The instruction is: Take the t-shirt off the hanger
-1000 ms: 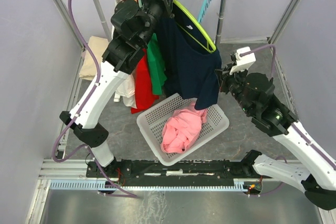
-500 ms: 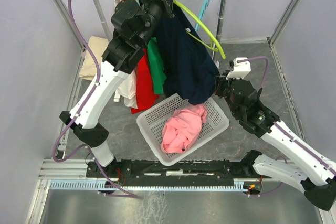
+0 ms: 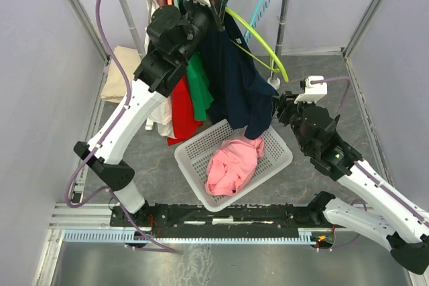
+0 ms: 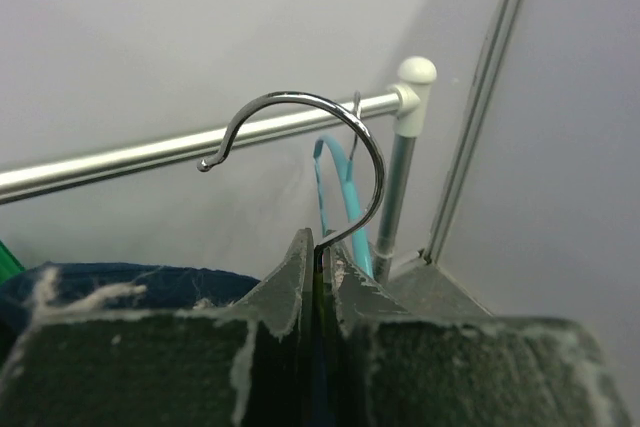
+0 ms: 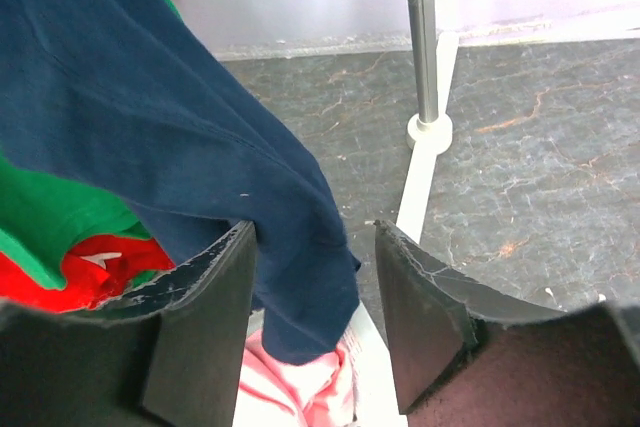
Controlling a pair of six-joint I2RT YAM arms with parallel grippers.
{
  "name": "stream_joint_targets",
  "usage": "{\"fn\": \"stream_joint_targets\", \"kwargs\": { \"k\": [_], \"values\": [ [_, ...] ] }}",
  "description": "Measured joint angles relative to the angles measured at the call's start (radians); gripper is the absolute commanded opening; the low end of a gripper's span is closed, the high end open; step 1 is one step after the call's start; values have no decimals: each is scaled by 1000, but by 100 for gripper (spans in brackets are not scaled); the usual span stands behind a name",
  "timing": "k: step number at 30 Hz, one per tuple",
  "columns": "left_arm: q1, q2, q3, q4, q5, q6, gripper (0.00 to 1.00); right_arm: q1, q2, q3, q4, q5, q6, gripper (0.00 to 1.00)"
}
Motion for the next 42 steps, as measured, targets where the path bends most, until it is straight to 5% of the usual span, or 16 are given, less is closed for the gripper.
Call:
{"fn": "stream_joint_targets", "kwargs": {
  "k": [15,29,42],
  "values": [
    [3,-96,-261,87,206,-53,3,0,-40,45,16,108,-10,59],
    [2,-66,-79,80,60,-53,3,0,-59,23,51,47,-24,72],
    [2,-100,-183,113,108,-52,3,0,-63,15,51,108,-44,71]
  ]
}}
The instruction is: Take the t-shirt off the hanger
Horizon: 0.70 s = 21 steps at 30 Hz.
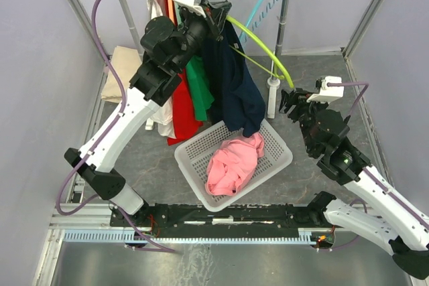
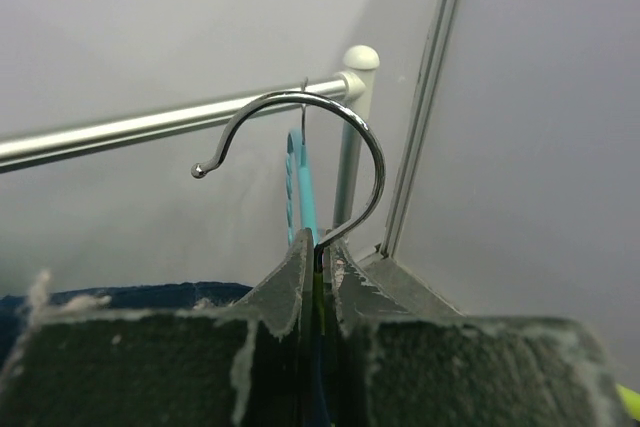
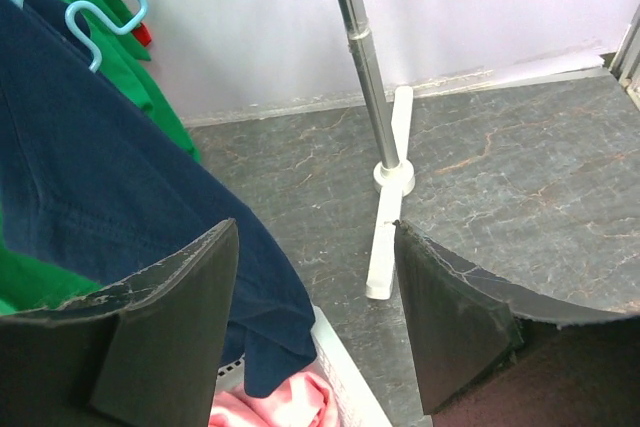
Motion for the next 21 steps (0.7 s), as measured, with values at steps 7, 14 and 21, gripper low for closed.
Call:
{"fn": "stream_joint_targets", "kwargs": {
  "k": [7,14,21],
  "values": [
    [0,-60,-95,17,25,0,3,0,-17,9,4,20,-25,71],
    [0,-78,-101,29,-8,0,3,0,-53,10,10,30,-24,71],
    [0,-64,-100,29,17,0,3,0,-88,10,40,47,-29,70]
  ]
}}
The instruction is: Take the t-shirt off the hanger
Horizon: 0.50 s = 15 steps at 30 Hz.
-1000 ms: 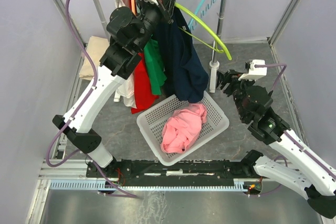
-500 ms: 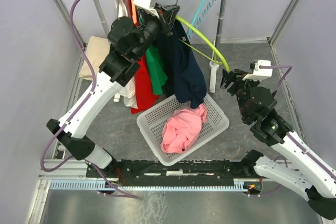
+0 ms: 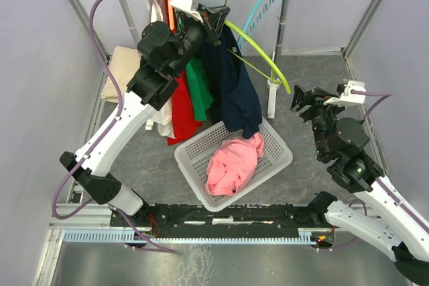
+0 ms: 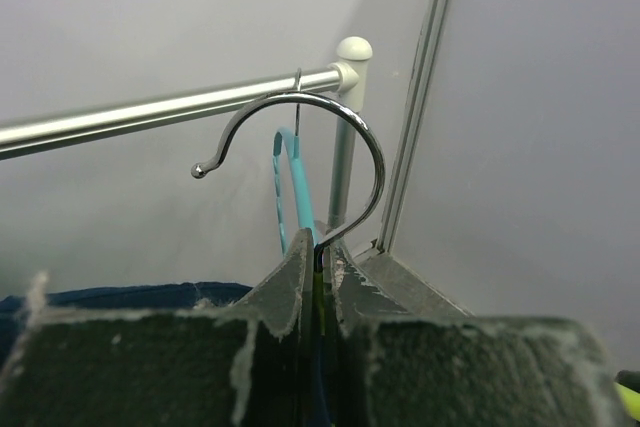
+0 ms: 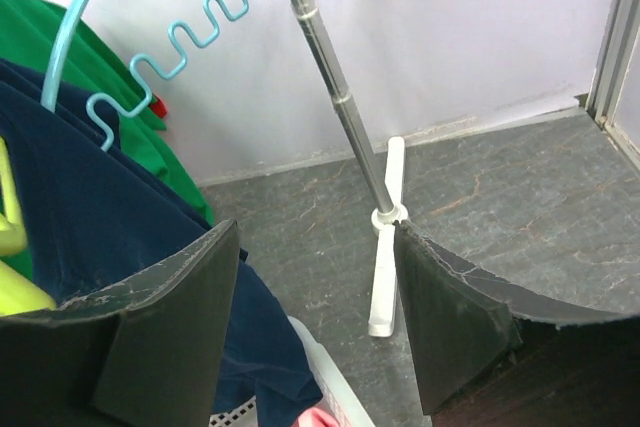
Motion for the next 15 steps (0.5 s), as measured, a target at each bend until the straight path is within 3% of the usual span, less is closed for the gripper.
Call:
{"fn": "stream_joint_targets", "kwargs": {
  "k": [6,15],
  "values": [
    [0,24,0,0,60,0,3,-2,12,45,43,-1,-58,71],
    [0,97,-2,-2,136,0,3,-4,90,280,53,-132,-151,70]
  ]
}}
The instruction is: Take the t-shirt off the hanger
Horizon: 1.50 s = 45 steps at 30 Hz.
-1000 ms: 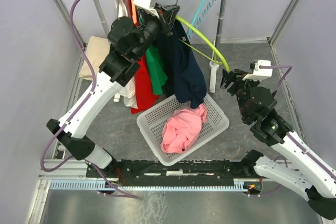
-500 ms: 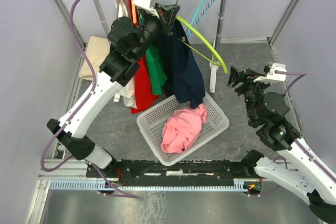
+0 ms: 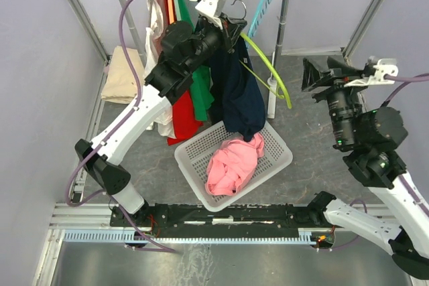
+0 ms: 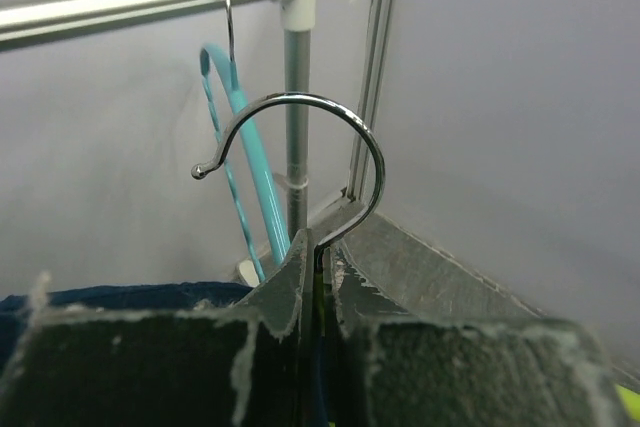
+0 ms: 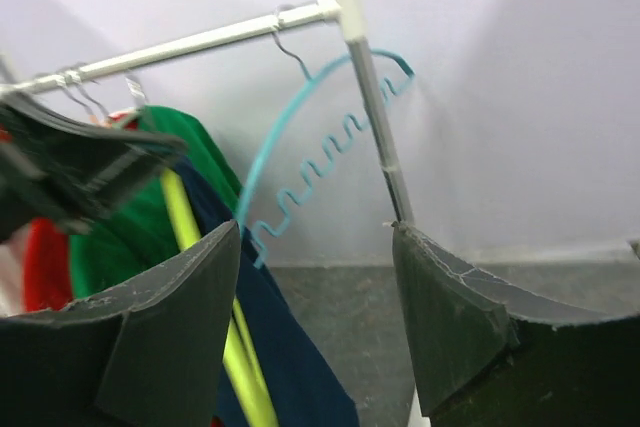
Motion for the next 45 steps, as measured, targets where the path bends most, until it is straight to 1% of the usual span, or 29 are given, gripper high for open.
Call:
{"fn": "stream_joint_targets", "kwargs": {
  "k": [3,8,11,16,21,33,42,45],
  "values": [
    [0,30,2,-10,9,0,3,0,36,107,-52,-89,-18,70],
    [-3,84,37,-53,28,0,3,0,143,286,-175,-251,-32,70],
    [-5,103,58,-72,35,0,3,0,217,339,-247,-314,-37,70],
    [-10,104,68,-96,52,0,3,0,325,352,-354,-374,-38,70],
    [-16,104,73,-117,68,0,3,0,392,355,-449,-375,-37,70],
    [-21,103,73,-119,97,0,3,0,388,370,-488,-368,-37,66],
    [-21,75,72,-125,130,0,3,0,346,349,-491,-342,-39,60],
    [-21,54,72,-123,138,-1,3,0,346,343,-490,-338,-40,55]
  ]
}}
